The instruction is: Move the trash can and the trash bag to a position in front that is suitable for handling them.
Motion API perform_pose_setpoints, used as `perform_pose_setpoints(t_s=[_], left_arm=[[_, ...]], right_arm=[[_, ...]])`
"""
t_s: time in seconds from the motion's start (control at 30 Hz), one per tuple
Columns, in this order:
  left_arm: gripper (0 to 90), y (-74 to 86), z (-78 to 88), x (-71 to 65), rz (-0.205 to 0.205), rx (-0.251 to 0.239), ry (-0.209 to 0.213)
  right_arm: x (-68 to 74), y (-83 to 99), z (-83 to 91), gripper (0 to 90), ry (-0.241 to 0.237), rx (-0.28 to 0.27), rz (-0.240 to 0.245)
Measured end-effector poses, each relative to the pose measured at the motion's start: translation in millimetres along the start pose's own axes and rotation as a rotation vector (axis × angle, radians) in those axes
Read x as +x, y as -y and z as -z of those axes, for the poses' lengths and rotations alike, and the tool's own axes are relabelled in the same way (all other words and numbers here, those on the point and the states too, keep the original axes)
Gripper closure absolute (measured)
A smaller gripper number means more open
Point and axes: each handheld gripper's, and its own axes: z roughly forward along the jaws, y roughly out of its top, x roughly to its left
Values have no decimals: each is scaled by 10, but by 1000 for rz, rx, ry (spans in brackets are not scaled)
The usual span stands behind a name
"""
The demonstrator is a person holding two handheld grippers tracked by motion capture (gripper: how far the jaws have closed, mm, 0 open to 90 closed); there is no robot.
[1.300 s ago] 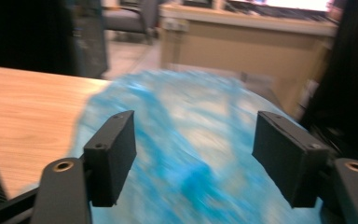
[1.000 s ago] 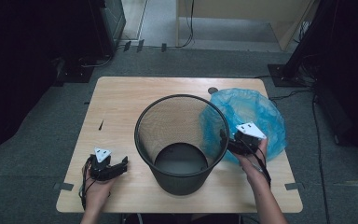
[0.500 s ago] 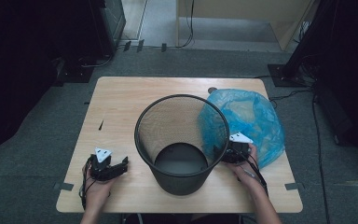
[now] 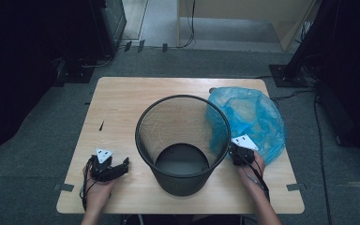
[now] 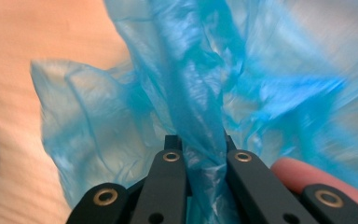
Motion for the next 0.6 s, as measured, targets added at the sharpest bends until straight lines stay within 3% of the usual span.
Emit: perform_pose_setpoints(t_s=[0.17,0.2,0.23,0.43,0.6], left_arm=[[221,0,0,-1,-1,0,1],[221,0,0,-1,-1,0,1],[221,0,0,-1,-1,0,0],[221,0,0,-2,-3,0,4],[221,0,0,-3,-4,0,5]], right_arm=[[-68,-203,220,899,56,-125,-10],[-68,-203,220,899,56,-125,-10],[-96,-293,310,899,70,-168,-15],[-138,-515,573,897,68,-266,-8],[-138,-660,820,888,74,-416,-20]])
